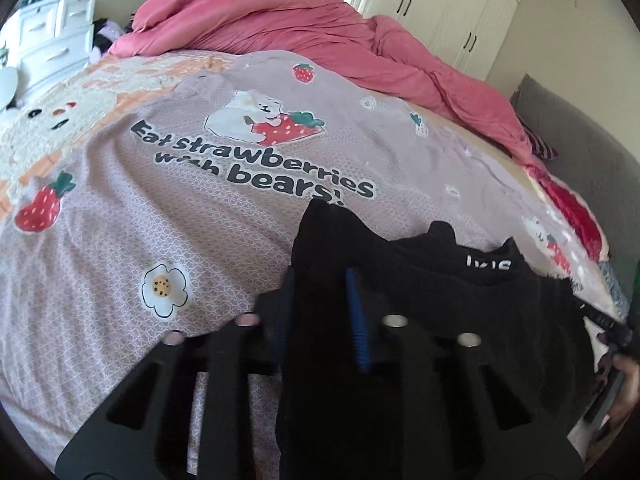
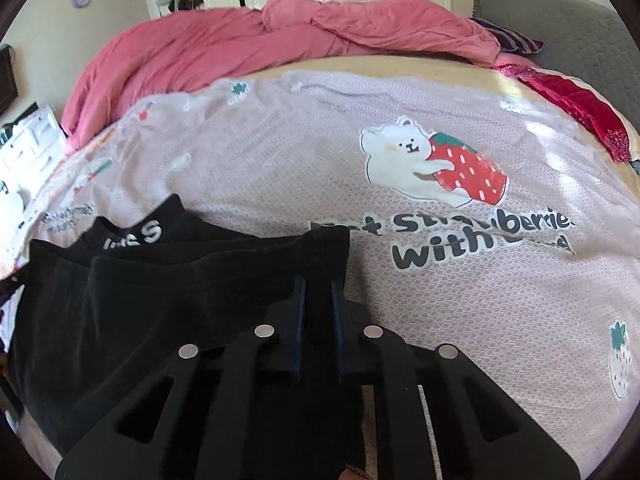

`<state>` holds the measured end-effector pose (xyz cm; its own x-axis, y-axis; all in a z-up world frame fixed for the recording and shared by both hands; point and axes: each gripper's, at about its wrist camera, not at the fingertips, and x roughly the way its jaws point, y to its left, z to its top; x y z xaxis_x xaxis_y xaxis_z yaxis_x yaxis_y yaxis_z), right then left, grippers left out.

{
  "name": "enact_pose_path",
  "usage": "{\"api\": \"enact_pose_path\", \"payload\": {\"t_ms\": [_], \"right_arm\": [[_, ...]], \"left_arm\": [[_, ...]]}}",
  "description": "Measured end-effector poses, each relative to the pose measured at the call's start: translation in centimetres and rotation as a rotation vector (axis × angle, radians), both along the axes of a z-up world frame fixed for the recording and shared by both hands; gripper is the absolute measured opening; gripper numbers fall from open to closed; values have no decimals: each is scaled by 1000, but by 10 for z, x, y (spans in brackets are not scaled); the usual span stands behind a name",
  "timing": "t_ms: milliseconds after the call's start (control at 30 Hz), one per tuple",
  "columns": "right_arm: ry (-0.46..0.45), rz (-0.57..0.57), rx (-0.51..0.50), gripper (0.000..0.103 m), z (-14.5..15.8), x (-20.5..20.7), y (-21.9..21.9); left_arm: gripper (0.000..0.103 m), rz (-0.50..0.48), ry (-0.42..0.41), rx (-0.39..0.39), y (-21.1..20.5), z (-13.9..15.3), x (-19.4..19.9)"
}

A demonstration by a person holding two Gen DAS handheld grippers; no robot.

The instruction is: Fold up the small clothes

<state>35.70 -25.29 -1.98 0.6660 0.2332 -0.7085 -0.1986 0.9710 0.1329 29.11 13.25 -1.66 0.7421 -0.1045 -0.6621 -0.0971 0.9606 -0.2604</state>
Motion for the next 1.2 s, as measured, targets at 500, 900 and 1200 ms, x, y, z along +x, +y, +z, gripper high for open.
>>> {"api": "enact_pose_path", "payload": {"t_ms": [500, 900, 1200], "right_arm": [[-24, -109, 249, 0, 31, 15, -45], [-11, 1, 143, 61, 16, 8, -14], [63, -19, 72, 8, -7, 26, -2]], "left_arm": [[3, 92, -95, -236, 33, 14, -7], [19, 126, 11, -230, 41, -11, 4], [4, 81, 30, -100, 20, -7, 5]]}}
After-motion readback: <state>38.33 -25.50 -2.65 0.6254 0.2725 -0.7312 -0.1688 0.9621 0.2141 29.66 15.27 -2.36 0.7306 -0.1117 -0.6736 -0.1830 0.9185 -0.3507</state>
